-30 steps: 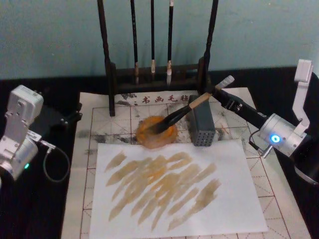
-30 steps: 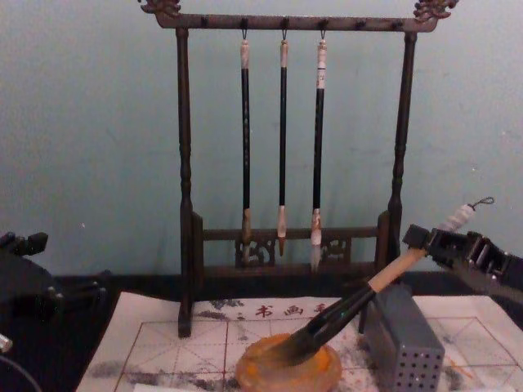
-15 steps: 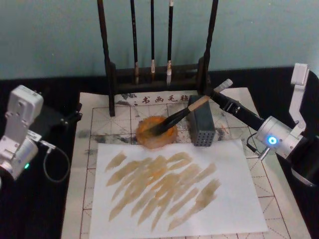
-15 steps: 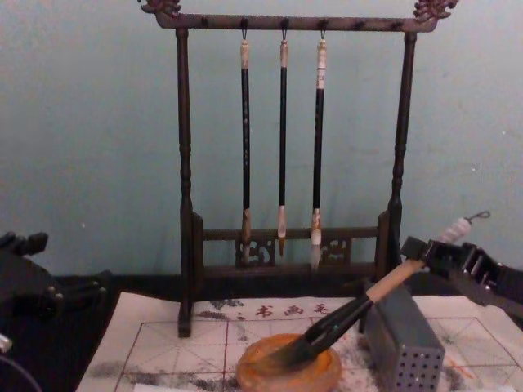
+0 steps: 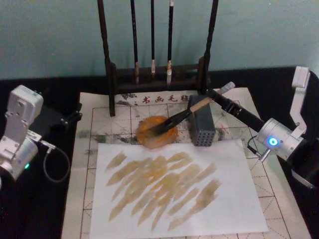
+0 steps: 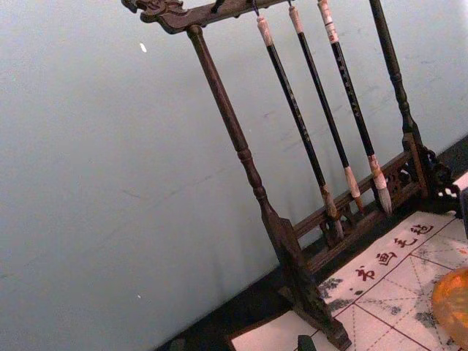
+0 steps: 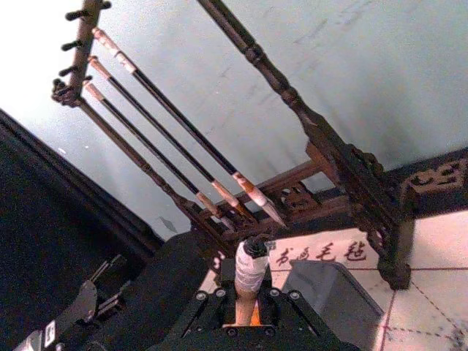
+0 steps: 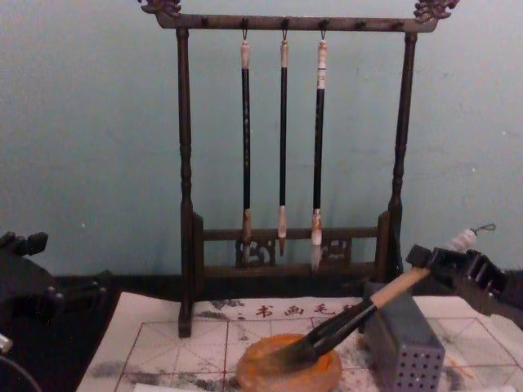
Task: Pick up the brush from the inkstone, write on the paper, then place the brush back to its original position.
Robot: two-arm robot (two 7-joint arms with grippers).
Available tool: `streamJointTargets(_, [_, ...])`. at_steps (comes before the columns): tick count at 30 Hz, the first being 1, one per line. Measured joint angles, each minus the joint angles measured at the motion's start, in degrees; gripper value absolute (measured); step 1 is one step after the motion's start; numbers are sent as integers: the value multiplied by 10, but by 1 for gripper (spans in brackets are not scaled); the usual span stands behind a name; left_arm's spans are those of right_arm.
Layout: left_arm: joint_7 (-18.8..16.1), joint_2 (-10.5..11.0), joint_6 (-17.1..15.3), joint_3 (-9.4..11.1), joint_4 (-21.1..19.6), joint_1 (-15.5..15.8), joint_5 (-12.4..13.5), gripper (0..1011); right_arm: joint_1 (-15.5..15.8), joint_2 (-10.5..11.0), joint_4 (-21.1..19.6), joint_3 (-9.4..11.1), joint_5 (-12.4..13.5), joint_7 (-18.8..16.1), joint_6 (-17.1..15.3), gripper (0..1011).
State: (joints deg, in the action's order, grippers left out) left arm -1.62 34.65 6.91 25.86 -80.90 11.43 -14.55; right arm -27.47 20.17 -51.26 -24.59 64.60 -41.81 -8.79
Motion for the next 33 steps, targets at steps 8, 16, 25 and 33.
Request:
streamJointTargets(8, [0,0,0,0,0,0,0,1001,5,0,0,5,5,8,-7,177])
streamJointTargets(16, [0,0,0,0,0,0,0,1001,5,0,0,4,4,8,-7,177])
streamJointTargets(25, [0,0,0,0,0,0,0,1001,4,1,0,4,4,8,-6,177])
streamJointTargets(33, [0,0,0,0,0,0,0,1001,4,1,-1,3,3,7,-6,177])
